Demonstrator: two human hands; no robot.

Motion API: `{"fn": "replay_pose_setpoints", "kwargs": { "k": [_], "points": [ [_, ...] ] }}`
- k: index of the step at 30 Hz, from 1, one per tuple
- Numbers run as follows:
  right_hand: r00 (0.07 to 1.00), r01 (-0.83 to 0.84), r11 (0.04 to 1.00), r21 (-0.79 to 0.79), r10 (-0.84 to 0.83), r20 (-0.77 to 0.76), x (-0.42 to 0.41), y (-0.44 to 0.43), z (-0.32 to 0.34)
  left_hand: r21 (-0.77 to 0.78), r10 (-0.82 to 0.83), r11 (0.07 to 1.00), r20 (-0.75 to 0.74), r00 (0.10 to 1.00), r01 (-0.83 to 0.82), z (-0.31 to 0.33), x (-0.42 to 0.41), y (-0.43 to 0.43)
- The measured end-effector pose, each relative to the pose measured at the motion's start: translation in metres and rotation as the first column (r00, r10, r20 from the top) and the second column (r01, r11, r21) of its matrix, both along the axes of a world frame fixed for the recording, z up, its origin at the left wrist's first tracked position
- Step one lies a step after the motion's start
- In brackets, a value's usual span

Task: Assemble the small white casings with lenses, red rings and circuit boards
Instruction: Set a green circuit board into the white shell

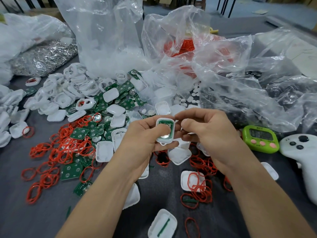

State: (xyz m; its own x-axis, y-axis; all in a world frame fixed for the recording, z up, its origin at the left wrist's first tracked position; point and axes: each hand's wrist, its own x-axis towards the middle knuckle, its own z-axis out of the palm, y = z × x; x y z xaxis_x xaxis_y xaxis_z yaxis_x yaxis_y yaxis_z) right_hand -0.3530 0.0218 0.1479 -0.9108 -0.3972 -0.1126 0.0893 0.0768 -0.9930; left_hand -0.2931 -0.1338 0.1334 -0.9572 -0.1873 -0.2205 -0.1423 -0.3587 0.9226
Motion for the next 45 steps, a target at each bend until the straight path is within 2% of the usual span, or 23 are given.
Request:
{"fn": "replay_pose_setpoints", "kwargs": {
  "k": [7, 11, 21, 29, 45],
  "points": [
    [0.997, -0.044, 0.995, 0.086, 0.049, -0.065, -0.001, 0.001, -0.003, -0.104, 0.032, 0.994, -0.055, 0.998, -0.038, -0.003, 0.001, 0.003],
    [0.995, -0.041, 0.995, 0.088, 0.049, -0.085, -0.002, 0.0, -0.005, -0.106, 0.025, 0.994, -0.061, 0.998, -0.032, -0.004, 0.001, 0.002],
    [0.994, -0.022, 0.997, 0.078, 0.03, -0.105, 0.002, -0.002, -0.007, 0.01, -0.046, 0.999, -0.063, 0.997, 0.047, 0.0, 0.003, 0.001],
    [0.996, -0.006, 1.0, 0.006, 0.007, -0.086, 0.002, 0.0, -0.002, 0.194, -0.12, 0.972, -0.064, 0.991, 0.13, 0.002, 0.002, -0.002],
    [0.99, -0.038, 0.996, -0.077, 0.027, -0.136, 0.004, 0.004, 0.006, 0.304, -0.224, 0.923, -0.07, 0.972, 0.235, 0.005, 0.003, -0.009]
  ]
}}
